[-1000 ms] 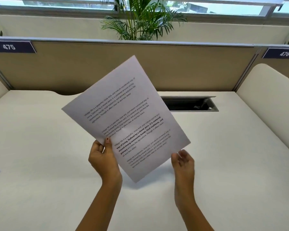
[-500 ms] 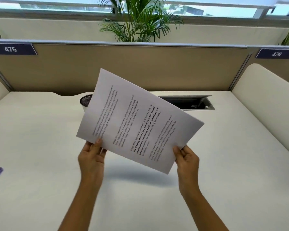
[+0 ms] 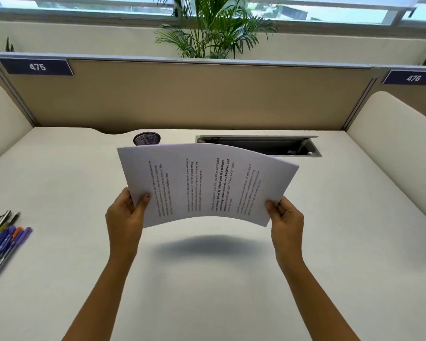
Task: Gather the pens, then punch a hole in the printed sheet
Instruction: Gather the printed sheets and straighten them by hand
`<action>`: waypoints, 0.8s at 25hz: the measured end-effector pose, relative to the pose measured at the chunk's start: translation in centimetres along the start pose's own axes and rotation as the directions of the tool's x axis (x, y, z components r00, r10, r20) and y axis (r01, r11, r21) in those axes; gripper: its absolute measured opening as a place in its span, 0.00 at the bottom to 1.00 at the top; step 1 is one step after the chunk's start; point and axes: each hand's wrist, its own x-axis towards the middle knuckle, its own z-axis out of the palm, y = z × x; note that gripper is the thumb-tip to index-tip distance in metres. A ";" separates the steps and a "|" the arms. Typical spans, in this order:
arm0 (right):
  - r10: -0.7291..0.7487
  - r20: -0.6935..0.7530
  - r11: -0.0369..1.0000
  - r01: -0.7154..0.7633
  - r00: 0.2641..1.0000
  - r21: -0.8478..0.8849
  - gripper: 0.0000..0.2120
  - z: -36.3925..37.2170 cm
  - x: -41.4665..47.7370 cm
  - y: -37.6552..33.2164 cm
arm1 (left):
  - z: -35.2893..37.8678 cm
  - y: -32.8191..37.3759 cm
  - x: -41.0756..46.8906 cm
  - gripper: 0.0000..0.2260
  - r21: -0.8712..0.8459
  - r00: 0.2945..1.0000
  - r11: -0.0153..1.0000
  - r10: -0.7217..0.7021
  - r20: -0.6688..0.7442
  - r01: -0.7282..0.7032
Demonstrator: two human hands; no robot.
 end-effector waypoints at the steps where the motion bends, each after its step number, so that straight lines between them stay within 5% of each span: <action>1: -0.003 0.002 1.000 0.003 1.000 -0.008 0.11 0.1 -0.1 0.1 | -0.1 -0.2 -0.4 0.03 -0.004 1.000 1.000 -0.010 -0.026 0.010; 4: 0.032 0.005 0.999 -0.032 0.999 -0.014 0.06 0.4 -1.0 1.1 | -0.6 -1.0 -1.8 0.03 -0.022 0.996 0.997 -0.071 -0.047 0.070; 20: 0.108 -0.050 0.994 -0.107 0.993 0.017 0.15 0.6 -3.3 1.2 | -1.0 -2.6 -4.5 0.01 0.008 0.989 0.991 -0.131 -0.062 0.131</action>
